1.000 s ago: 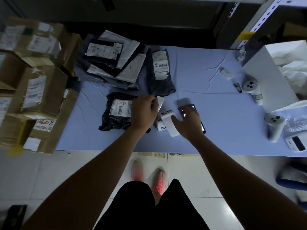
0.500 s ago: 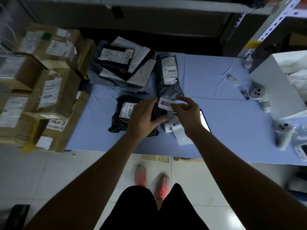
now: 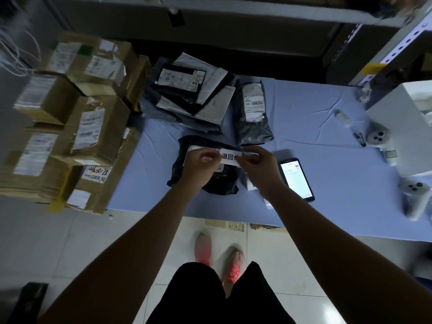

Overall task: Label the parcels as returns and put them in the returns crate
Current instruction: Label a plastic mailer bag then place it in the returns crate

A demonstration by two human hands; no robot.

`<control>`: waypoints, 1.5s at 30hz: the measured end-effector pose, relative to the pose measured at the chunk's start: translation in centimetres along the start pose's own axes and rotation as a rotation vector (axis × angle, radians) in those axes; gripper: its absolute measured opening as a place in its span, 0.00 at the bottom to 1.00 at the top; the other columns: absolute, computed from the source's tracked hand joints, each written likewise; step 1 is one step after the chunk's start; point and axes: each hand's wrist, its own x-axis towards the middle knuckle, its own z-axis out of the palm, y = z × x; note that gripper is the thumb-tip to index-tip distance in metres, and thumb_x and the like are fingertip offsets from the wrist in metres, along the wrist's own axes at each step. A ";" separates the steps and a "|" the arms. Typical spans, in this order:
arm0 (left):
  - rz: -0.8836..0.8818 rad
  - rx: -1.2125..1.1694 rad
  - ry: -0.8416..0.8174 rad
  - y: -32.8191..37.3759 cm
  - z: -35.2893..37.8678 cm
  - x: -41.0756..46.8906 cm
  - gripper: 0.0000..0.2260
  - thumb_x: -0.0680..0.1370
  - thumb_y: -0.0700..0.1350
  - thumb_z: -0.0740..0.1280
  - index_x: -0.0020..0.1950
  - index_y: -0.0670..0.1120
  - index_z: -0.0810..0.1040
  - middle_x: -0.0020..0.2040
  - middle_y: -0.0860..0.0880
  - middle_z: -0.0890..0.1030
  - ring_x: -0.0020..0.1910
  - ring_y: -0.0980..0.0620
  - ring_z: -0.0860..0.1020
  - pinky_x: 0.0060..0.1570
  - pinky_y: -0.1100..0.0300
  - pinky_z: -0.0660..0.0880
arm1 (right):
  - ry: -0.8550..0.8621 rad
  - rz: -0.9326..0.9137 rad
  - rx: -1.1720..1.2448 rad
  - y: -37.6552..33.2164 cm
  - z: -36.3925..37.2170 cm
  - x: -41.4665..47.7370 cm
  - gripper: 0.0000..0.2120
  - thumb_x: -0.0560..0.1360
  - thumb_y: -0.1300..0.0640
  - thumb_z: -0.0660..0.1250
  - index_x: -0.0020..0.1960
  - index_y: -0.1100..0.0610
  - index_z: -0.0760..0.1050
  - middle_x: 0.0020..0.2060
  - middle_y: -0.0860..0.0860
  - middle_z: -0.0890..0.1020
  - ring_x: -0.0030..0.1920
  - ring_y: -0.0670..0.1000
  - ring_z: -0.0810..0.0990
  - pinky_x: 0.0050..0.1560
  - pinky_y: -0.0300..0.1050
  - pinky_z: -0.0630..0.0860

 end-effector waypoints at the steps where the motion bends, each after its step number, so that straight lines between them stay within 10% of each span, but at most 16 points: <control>1: 0.046 0.089 0.022 -0.2 -0.3 0.1 0.04 0.77 0.38 0.70 0.46 0.38 0.83 0.38 0.50 0.83 0.32 0.65 0.80 0.35 0.73 0.74 | 0.018 -0.002 -0.032 0.2 0.6 0.2 0.11 0.71 0.63 0.76 0.51 0.53 0.81 0.39 0.56 0.86 0.39 0.55 0.85 0.37 0.43 0.78; 9: 0.253 0.460 0.091 -3.0 -1.1 2.8 0.05 0.77 0.39 0.69 0.50 0.38 0.82 0.47 0.44 0.84 0.43 0.51 0.80 0.38 0.77 0.68 | 0.126 -0.027 -0.341 1.2 5.0 2.5 0.11 0.69 0.61 0.76 0.51 0.55 0.79 0.37 0.47 0.83 0.38 0.46 0.80 0.43 0.43 0.79; 15: 0.338 0.544 0.115 -6.0 -0.8 4.9 0.03 0.75 0.37 0.69 0.47 0.38 0.81 0.41 0.42 0.83 0.40 0.45 0.81 0.41 0.50 0.80 | 0.107 -0.165 -0.584 1.9 5.8 3.7 0.02 0.71 0.61 0.75 0.42 0.56 0.83 0.37 0.46 0.81 0.40 0.48 0.79 0.34 0.24 0.64; 25: 0.700 0.825 0.093 -7.6 -1.3 5.4 0.10 0.80 0.45 0.66 0.56 0.43 0.83 0.41 0.41 0.78 0.38 0.42 0.77 0.34 0.51 0.75 | 0.018 -0.217 -0.810 3.8 5.8 3.2 0.11 0.76 0.48 0.71 0.57 0.46 0.83 0.53 0.49 0.73 0.48 0.51 0.75 0.42 0.46 0.75; 31: 0.532 0.758 0.111 -7.1 -2.7 6.3 0.00 0.73 0.41 0.73 0.42 0.45 0.84 0.41 0.44 0.76 0.41 0.44 0.76 0.38 0.53 0.74 | 0.133 -0.116 -0.729 4.2 5.5 2.8 0.11 0.77 0.53 0.70 0.59 0.51 0.82 0.54 0.52 0.72 0.53 0.56 0.75 0.46 0.51 0.80; 38: 0.094 0.574 0.124 -8.1 -4.9 4.4 0.25 0.73 0.60 0.71 0.64 0.46 0.76 0.55 0.44 0.79 0.54 0.44 0.78 0.52 0.48 0.77 | 0.056 -0.017 -0.624 4.0 5.6 1.9 0.21 0.78 0.55 0.67 0.70 0.57 0.70 0.56 0.57 0.82 0.53 0.60 0.81 0.49 0.46 0.77; 45: 0.008 0.211 -0.075 -8.1 -6.9 3.0 0.23 0.72 0.43 0.77 0.65 0.44 0.78 0.57 0.49 0.83 0.54 0.53 0.82 0.57 0.55 0.80 | 0.045 -0.001 -0.516 3.5 6.2 0.2 0.23 0.78 0.58 0.66 0.72 0.56 0.70 0.58 0.57 0.81 0.55 0.59 0.81 0.56 0.58 0.80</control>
